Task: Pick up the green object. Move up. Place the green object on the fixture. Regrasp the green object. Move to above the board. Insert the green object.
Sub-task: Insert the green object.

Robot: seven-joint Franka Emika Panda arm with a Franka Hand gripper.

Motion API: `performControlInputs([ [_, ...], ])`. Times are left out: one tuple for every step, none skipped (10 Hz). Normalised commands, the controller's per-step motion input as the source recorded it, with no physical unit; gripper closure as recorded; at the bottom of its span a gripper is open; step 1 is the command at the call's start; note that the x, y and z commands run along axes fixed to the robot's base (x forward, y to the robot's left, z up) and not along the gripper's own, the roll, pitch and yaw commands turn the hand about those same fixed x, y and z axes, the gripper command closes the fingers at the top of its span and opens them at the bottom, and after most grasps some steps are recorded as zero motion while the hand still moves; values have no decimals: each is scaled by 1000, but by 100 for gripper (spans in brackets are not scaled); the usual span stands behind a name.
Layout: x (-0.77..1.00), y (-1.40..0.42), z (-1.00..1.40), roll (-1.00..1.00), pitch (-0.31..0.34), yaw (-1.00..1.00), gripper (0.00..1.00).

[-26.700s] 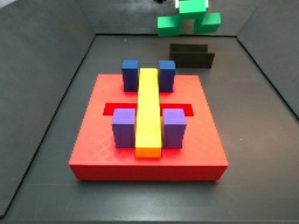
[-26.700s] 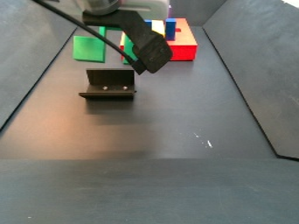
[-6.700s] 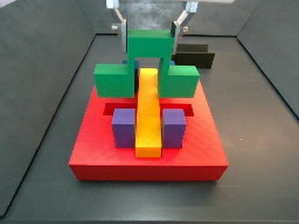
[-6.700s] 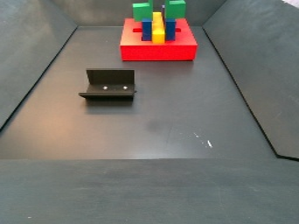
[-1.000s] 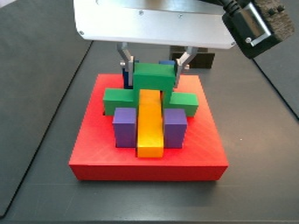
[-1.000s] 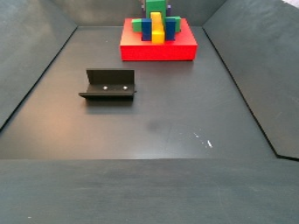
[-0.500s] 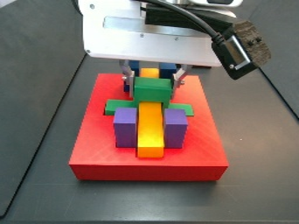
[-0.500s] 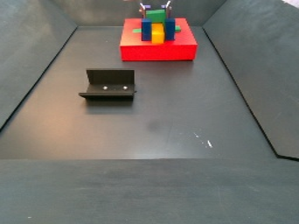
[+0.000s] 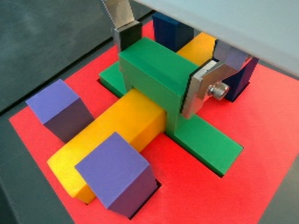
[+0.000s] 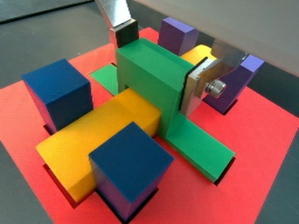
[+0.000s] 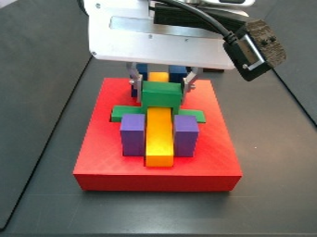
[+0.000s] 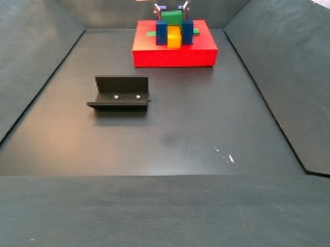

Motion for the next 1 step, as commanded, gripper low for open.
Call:
performControlInputs([
  [0,0,0,0,0,0,100],
])
